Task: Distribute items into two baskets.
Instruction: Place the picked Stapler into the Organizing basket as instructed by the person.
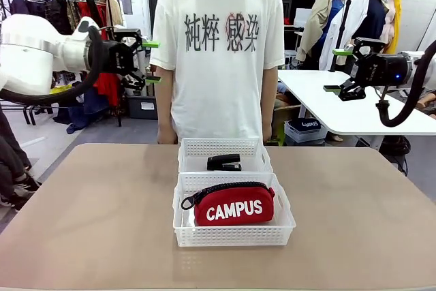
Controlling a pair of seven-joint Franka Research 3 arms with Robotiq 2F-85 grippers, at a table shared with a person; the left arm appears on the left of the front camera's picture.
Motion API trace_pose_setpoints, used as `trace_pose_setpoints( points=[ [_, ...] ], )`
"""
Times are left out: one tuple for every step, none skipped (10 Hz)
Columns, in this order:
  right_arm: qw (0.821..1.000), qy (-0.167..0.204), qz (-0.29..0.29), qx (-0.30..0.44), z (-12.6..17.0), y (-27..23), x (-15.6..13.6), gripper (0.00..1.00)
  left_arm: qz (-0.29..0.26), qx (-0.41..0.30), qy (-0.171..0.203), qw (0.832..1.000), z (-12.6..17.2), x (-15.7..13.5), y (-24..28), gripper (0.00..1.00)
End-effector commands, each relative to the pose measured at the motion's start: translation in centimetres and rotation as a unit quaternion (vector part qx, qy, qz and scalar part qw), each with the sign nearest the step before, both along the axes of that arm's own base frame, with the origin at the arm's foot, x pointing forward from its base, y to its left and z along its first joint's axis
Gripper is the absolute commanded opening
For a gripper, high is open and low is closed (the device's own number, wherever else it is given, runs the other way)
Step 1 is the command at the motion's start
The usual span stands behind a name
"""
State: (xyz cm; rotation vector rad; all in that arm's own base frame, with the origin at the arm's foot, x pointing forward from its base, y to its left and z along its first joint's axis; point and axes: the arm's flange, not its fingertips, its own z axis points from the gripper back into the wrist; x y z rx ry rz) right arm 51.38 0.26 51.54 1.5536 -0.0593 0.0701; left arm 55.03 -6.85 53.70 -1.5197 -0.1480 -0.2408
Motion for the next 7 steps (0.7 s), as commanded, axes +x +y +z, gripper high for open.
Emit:
trace_pose_setpoints(
  points=[
    [1.0, -0.003, 0.0, -0.001, 0.3, 0.0, -0.1, 1.0, 0.014, -0.036, 0.002, 0.999, -0.3, -1.0, 0.4, 1.0],
    [1.0, -0.003, 0.0, -0.001, 0.3, 0.0, -0.1, 1.0, 0.02, -0.036, 0.014, 0.999, 0.1, -0.8, 0.8, 1.0],
    [1.0, -0.003, 0.0, -0.001, 0.3, 0.0, -0.1, 1.0, 0.029, -0.039, 0.012, 0.999, 0.1, -1.1, 0.3, 1.0],
    [1.0, -0.003, 0.0, -0.001, 0.3, 0.0, -0.1, 1.0, 0.043, -0.034, 0.018, 0.998, 0.3, -0.9, 1.0, 1.0],
    [1.0, -0.003, 0.0, -0.001, 0.3, 0.0, -0.1, 1.0, 0.049, -0.032, 0.02, 0.998, 0.2, -1.3, 1.1, 1.0],
    [1.0, -0.003, 0.0, -0.001, 0.3, 0.0, -0.1, 1.0, 0.056, -0.029, 0.025, 0.998, 0.2, -1.6, 1.5, 1.0],
    [1.0, -0.003, 0.0, -0.001, 0.3, 0.0, -0.1, 1.0, 0.056, -0.025, 0.019, 0.998, 0.4, -1.9, 1.9, 1.0]
  ],
)
